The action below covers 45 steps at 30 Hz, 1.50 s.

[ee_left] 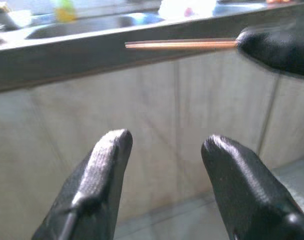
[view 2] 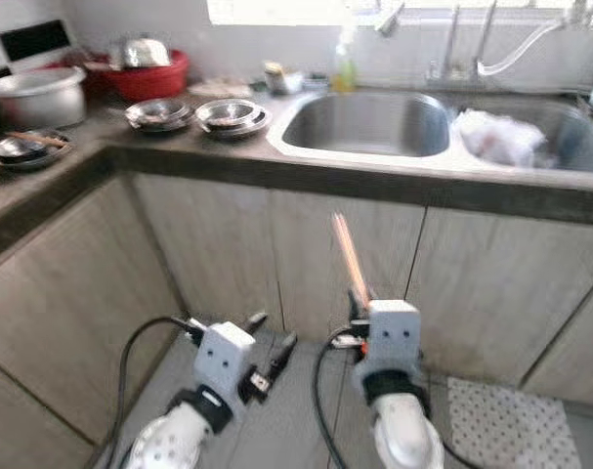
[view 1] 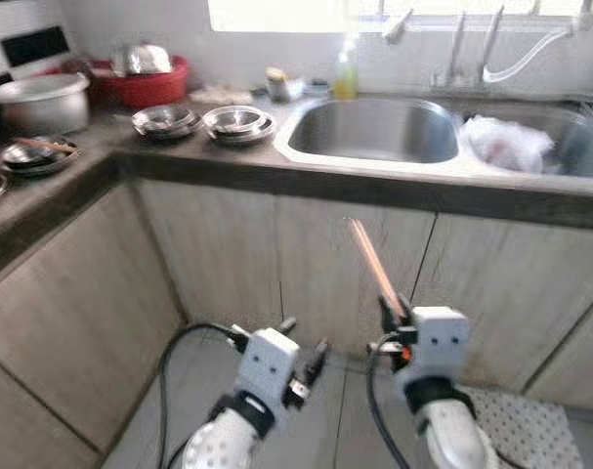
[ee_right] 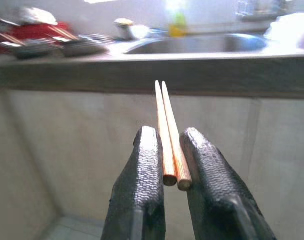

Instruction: Kitchen organization

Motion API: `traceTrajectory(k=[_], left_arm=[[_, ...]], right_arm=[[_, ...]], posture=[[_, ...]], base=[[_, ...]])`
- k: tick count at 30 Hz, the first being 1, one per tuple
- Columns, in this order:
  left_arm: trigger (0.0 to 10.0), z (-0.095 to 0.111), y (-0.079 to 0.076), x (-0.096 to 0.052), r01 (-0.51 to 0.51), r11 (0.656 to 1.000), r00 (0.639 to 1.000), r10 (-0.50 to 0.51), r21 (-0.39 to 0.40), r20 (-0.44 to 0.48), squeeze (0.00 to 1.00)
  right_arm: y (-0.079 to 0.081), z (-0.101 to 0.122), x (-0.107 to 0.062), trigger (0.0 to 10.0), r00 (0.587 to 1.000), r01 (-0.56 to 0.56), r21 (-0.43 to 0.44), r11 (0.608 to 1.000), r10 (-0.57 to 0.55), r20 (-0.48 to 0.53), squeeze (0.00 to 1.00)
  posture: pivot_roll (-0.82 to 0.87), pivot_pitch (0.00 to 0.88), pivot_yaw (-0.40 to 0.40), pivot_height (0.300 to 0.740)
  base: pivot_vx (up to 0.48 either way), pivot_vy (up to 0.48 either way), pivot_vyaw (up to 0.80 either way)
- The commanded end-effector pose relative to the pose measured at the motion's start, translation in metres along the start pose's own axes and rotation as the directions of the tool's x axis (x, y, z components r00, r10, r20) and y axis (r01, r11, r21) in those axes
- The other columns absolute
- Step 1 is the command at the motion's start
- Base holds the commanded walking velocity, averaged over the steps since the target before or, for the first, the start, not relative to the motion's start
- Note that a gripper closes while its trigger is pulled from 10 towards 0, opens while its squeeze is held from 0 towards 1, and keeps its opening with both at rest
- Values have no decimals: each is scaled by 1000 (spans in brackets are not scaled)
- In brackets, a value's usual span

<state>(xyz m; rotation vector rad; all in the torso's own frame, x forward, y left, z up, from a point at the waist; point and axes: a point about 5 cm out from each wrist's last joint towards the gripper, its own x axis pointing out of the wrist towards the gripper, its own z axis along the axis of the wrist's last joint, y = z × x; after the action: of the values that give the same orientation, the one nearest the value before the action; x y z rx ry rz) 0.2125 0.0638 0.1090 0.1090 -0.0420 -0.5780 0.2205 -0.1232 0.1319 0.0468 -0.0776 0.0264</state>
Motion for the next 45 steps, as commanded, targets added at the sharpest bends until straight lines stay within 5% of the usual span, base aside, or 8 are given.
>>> traceTrajectory(k=[1,20,45], left_arm=[[10000,0,3,-1,-16,1000,1000,16,10,-3,0],[10000,11,30,14,-146,989,989,145,30,30,0],[10000,13,37,18,-152,987,988,149,57,44,0]], right_arm=[[4,6,2,10000,1000,-10,4,1000,10,24,0],[-4,29,26,10000,992,-40,-33,999,43,115,0],[-4,40,38,10000,984,-79,-55,995,87,158,0]], posture=[[0,0,27,740],[7,0,13,740],[4,0,13,740]], base=[[270,-285,0],[0,0,0],[351,0,0]])
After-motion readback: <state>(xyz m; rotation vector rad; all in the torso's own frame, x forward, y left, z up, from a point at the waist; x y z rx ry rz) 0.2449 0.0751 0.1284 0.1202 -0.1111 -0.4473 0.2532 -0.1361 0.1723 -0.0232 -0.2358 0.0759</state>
